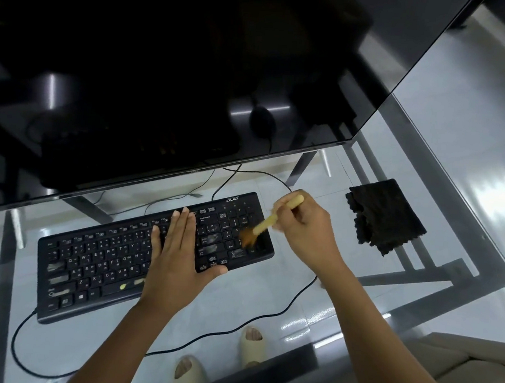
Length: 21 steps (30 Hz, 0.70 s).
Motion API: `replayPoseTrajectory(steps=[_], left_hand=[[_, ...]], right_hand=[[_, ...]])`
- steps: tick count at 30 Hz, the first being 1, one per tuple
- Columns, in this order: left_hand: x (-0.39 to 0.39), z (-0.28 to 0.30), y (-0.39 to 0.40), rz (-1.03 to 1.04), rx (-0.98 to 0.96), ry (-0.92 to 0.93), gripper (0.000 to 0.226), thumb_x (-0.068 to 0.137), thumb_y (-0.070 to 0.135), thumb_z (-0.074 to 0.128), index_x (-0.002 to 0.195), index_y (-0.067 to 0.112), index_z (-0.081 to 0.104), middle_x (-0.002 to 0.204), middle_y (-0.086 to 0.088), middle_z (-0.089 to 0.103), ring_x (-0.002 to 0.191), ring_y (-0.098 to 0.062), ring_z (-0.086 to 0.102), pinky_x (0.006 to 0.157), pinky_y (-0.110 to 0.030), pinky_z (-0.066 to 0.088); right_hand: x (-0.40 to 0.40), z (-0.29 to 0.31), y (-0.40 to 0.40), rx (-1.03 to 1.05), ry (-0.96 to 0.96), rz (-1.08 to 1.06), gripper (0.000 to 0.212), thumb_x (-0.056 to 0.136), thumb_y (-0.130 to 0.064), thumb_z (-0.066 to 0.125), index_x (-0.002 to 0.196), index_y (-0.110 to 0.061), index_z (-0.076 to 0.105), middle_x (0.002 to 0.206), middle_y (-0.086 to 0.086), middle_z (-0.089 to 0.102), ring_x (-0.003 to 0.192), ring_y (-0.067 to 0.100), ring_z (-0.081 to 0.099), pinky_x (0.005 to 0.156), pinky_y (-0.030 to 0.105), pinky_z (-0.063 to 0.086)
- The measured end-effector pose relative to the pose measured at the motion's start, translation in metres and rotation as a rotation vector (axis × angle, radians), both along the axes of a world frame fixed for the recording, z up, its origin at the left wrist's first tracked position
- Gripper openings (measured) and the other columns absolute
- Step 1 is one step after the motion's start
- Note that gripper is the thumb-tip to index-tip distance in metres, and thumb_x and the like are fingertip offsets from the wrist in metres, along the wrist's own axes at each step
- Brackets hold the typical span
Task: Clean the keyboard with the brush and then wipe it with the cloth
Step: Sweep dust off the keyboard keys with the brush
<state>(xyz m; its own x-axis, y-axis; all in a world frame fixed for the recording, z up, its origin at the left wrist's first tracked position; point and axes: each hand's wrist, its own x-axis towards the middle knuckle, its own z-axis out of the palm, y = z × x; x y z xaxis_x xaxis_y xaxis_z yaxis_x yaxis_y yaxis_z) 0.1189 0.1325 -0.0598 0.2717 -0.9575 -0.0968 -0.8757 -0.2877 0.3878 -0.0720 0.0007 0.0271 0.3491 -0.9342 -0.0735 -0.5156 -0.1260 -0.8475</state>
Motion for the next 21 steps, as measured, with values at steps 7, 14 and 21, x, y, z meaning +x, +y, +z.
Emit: replayPoseTrajectory(steps=[7,14,21], left_hand=[[0.000,-0.001,0.002,-0.010,-0.005,0.000,0.116,0.071,0.086,0.033,0.153,0.009,0.006,0.162,-0.001,0.000,0.147,-0.011,-0.013,0.118,-0.043,-0.014],[0.000,-0.002,0.002,-0.022,0.005,-0.003,0.115,0.072,0.086,0.031,0.153,0.010,0.004,0.162,-0.001,-0.003,0.147,-0.011,-0.014,0.119,-0.046,-0.009],[0.002,0.000,0.005,-0.027,0.017,-0.015,0.118,0.071,0.089,0.031,0.153,0.012,-0.002,0.161,0.000,-0.007,0.147,-0.011,-0.017,0.117,-0.045,-0.015]], right_hand=[[-0.005,-0.001,0.002,-0.184,0.029,-0.056,0.012,0.094,-0.007,0.054,0.087,-0.015,0.060,0.080,-0.003,0.064,0.070,0.008,0.062,0.066,0.015,0.047],[0.000,-0.001,0.005,-0.247,0.094,-0.048,0.013,0.093,-0.006,0.055,0.090,-0.017,0.061,0.086,-0.003,0.064,0.072,0.007,0.061,0.065,0.011,0.044],[0.009,-0.004,0.013,-0.161,0.111,0.000,0.009,0.094,-0.013,0.055,0.091,-0.019,0.061,0.084,-0.005,0.066,0.075,0.017,0.066,0.075,0.042,0.056]])
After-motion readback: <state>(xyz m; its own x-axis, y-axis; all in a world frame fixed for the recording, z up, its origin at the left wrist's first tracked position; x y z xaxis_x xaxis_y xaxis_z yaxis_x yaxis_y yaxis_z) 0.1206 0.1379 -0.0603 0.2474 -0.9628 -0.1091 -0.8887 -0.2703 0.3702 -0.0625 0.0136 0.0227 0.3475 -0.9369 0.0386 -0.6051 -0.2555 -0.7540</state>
